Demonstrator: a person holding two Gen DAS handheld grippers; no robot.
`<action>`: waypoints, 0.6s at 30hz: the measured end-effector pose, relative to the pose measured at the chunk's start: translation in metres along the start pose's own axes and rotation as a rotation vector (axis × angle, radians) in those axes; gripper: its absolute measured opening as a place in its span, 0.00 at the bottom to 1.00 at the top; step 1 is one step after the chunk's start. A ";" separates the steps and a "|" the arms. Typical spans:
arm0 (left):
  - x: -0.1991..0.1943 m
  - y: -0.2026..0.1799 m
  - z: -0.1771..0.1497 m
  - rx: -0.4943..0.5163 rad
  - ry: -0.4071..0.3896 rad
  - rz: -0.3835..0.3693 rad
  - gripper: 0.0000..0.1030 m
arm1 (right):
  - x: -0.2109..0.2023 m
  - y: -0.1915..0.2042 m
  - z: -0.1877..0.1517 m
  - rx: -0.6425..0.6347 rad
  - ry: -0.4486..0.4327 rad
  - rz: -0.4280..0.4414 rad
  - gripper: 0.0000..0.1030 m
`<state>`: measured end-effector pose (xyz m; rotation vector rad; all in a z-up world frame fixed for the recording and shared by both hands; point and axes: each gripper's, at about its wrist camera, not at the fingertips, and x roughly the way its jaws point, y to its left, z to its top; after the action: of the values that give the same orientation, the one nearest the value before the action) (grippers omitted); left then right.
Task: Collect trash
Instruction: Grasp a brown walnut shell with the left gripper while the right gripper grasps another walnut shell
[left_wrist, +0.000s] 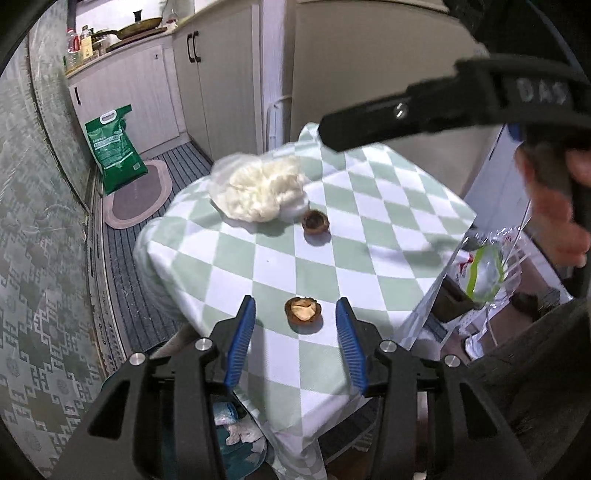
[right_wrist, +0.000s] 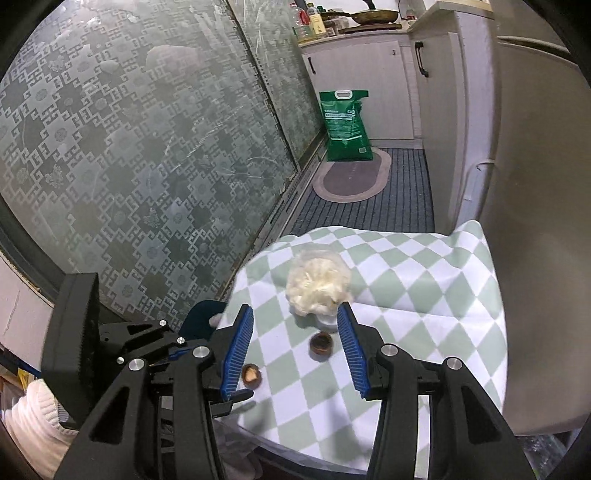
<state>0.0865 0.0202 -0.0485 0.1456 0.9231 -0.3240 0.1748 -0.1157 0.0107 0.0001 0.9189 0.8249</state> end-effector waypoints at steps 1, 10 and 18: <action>0.003 -0.001 0.000 0.002 0.008 0.003 0.47 | -0.001 -0.002 -0.001 0.001 0.003 -0.004 0.47; 0.009 -0.001 0.000 -0.003 0.027 0.022 0.22 | 0.007 -0.010 -0.012 -0.032 0.047 -0.078 0.47; -0.004 0.012 0.007 -0.081 -0.015 -0.029 0.21 | 0.042 0.000 -0.029 -0.147 0.157 -0.164 0.46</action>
<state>0.0935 0.0301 -0.0411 0.0557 0.9224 -0.3136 0.1682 -0.0989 -0.0374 -0.2685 0.9893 0.7450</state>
